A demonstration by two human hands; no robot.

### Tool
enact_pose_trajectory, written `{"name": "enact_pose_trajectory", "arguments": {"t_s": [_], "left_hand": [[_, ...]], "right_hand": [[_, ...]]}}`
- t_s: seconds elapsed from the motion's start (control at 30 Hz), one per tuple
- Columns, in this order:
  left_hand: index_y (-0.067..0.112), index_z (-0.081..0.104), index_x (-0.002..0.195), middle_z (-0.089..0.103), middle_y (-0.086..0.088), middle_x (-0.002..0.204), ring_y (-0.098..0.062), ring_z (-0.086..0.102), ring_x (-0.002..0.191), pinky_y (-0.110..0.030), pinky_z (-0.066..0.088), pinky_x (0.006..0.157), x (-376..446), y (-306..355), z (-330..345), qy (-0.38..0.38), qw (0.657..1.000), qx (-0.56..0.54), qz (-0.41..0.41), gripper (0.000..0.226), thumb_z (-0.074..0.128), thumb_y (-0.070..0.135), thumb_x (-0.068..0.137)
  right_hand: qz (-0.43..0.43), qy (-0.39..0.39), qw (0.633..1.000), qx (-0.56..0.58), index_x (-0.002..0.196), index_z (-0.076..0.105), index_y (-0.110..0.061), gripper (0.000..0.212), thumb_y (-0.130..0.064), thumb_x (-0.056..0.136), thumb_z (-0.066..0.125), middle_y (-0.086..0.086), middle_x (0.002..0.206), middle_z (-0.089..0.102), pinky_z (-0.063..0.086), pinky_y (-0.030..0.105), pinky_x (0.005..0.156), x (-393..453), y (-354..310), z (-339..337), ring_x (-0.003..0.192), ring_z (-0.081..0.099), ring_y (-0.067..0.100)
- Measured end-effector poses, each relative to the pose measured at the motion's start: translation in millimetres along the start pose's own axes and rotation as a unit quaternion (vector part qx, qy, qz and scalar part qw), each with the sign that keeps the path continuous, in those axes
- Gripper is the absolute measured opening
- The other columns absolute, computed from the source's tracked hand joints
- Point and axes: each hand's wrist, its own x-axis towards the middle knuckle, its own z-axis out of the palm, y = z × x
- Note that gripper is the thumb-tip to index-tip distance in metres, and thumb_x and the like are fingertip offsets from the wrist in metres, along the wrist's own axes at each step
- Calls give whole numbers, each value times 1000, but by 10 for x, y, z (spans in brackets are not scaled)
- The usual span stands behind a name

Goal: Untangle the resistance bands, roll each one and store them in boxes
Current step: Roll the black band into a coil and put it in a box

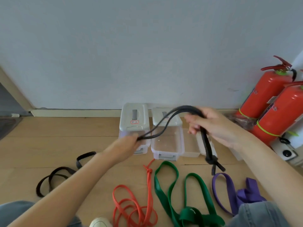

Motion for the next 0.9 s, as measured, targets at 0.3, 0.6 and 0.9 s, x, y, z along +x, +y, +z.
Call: {"name": "enact_pose_trajectory", "arguments": {"t_s": [0.3,0.6,0.9], "left_hand": [[6,48,101,56,-8,87,-28,55,81,-26,33,64,-234,528,-341,148,980,66,111,19,36,21,98],[16,41,72,49,0,69,-13,42,59,-22,38,58,-140,-12,43,-70,995,-65,40,28,36,24,99],[6,47,88,56,-8,70,-30,49,59,-37,36,50,-105,-216,-884,440,897,-19,39,20,42,24,96]], "right_hand": [[35,-104,976,-190,109,57,-26,39,-28,75,76,-18,103,63,43,12,88,128,221,672,97,57,-7],[-52,-23,974,221,74,51,-5,16,-16,86,53,-1,59,51,51,35,83,131,-69,595,66,61,17],[77,-173,973,-130,80,61,-7,21,-24,92,55,3,76,69,53,21,78,143,137,720,81,69,13]]}}
